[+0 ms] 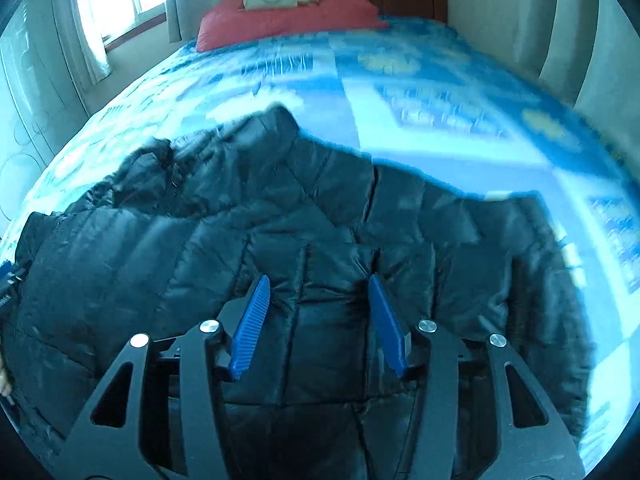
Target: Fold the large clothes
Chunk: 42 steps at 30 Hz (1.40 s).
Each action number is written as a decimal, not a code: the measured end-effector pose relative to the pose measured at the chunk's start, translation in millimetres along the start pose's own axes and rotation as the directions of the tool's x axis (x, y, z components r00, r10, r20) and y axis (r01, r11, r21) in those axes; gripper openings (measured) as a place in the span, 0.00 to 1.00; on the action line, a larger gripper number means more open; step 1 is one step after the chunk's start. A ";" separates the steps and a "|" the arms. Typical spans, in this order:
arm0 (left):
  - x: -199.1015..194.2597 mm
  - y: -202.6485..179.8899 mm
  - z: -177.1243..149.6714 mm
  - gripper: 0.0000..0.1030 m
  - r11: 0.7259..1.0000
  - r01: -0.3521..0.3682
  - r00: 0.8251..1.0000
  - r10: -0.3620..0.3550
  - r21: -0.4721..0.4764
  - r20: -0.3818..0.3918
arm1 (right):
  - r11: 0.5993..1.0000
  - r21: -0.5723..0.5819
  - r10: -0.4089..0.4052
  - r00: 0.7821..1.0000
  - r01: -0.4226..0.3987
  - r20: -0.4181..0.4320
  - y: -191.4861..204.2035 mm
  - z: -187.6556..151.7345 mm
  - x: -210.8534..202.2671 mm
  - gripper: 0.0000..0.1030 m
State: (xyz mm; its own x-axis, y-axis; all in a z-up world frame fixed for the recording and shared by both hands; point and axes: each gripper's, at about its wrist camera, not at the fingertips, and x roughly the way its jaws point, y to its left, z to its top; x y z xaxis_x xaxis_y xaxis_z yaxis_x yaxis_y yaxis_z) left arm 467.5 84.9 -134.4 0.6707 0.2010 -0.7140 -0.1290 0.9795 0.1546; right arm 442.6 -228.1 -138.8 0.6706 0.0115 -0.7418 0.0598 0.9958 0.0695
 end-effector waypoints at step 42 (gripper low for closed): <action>-147.2 83.7 -196.7 0.70 0.954 0.299 0.948 -0.298 -0.013 -0.110 | 0.993 0.121 0.008 0.994 0.005 -0.106 -107.1 -225.7 -208.3 0.63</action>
State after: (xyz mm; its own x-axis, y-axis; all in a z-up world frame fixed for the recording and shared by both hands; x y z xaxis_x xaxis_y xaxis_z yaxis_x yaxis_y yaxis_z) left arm 214.2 139.5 -150.7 0.5937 -0.1004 -0.7984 0.0676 0.9949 -0.0749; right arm 129.7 -316.6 -142.3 0.5887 0.0287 -0.8078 0.1522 0.9776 0.1456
